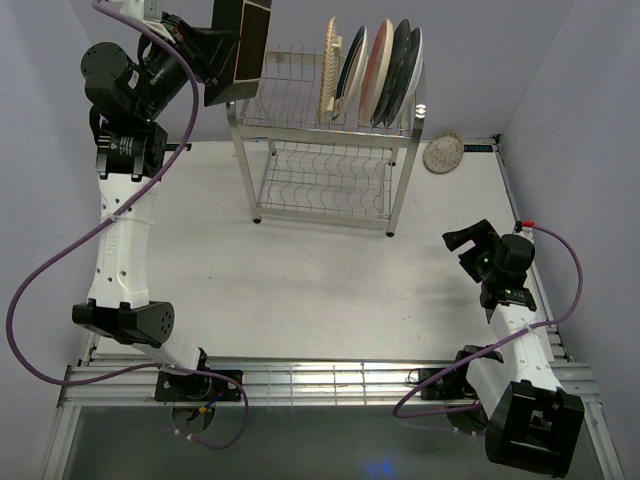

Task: Load the plates into the dish rack
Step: Insert the plate into the dish rack.

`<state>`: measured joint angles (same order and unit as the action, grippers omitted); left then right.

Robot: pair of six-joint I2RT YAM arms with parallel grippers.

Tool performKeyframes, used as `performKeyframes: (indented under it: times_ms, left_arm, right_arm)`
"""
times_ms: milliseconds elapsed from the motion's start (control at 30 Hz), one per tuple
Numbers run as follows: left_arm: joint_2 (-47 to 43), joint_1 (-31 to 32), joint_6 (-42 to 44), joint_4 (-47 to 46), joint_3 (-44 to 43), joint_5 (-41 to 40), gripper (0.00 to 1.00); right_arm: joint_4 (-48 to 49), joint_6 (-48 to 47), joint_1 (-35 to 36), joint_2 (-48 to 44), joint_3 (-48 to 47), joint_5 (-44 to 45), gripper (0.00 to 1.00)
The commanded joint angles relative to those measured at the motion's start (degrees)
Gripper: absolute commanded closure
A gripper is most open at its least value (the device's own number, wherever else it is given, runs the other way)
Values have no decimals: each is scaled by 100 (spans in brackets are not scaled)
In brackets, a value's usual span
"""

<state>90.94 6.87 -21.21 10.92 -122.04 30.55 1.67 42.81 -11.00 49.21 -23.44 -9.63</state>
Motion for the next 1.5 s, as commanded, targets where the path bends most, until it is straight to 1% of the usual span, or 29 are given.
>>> performKeyframes:
  times_ms: [0, 100, 233, 333, 433, 533, 700, 800, 1167, 1333, 1467]
  left_arm:
    - [-629, -2, -76, -1733, 22, -119, 100]
    - [-647, -2, -251, -1848, 101, -40, 100]
    - [-489, -2, -752, -1909, 75, 4, 100]
    - [-384, -2, -1024, -1962, 40, -189, 100]
    - [-156, -2, -1271, -1848, -232, -400, 100]
    - [91, 7, -1561, -1760, -452, -330, 100]
    - [205, 103, -1702, -1786, -321, -646, 100]
    - [293, 147, -1922, -1839, -312, -576, 100]
    - [548, 868, -1334, -1769, -400, -1067, 100]
    - [636, 1193, -833, -1760, -312, -1375, 100]
    - [741, 1237, -674, -1733, -303, -1543, 100]
  right_arm:
    - [307, -115, 2, -35, 50, -109, 10]
    - [307, -106, 11, -17, 50, -127, 10]
    - [334, -106, 2, -26, 68, -127, 10]
    - [325, -106, 2, -34, 77, -118, 10]
    - [334, -106, 11, -26, 85, -118, 10]
    - [334, -97, 11, -43, 94, -127, 10]
    - [343, -88, 11, -52, 112, -110, 10]
    - [334, -80, 11, -43, 112, -118, 10]
    - [343, -80, 11, -43, 173, -83, 10]
    - [351, -88, 2, -52, 200, -83, 11]
    - [369, -88, 2, -52, 226, -118, 10]
